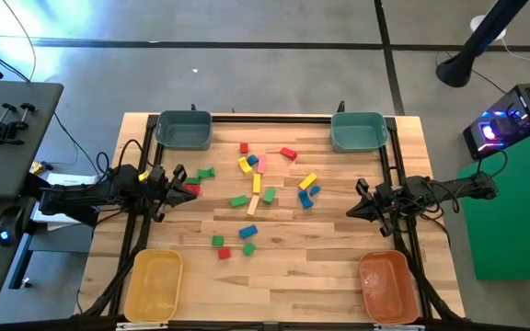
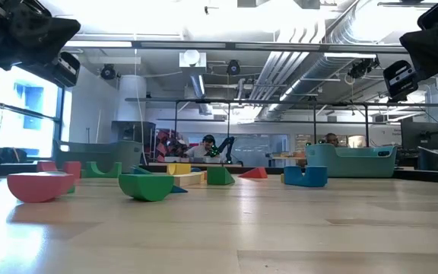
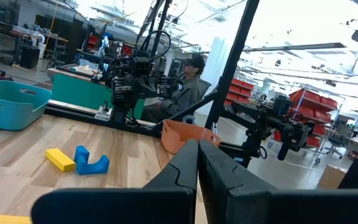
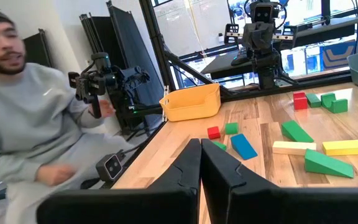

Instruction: Sort blocks by size

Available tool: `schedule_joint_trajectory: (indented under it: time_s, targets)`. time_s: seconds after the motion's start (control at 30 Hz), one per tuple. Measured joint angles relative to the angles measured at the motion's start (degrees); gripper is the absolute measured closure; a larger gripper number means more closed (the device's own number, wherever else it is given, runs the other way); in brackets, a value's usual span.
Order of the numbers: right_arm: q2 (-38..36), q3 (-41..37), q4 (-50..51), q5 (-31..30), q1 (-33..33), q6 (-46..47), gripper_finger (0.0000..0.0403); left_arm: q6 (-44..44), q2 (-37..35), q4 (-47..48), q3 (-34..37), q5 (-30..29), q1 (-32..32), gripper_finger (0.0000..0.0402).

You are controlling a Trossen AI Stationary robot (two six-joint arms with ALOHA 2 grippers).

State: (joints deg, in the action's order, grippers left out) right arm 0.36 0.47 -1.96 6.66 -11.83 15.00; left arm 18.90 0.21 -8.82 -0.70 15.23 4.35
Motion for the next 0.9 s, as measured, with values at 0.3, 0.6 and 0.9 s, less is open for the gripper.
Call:
schedule_joint_trajectory:
  time_s: [0.3, 0.6, 0.9]
  targets:
    - [0.0, 0.0, 0.0, 0.0, 0.0, 0.0, 0.0401, -3.3, 0.0, -4.1, 0.0, -3.8, 0.0, 0.0402]
    - [0.0, 0.0, 0.0, 0.0, 0.0, 0.0, 0.0401, -6.6, 0.0, -20.8, 0.0, -11.4, 0.0, 0.0402]
    - [0.0, 0.0, 0.0, 0.0, 0.0, 0.0, 0.0401, -4.0, 1.0, -41.3, -0.1, -9.7, -1.1, 0.0402]
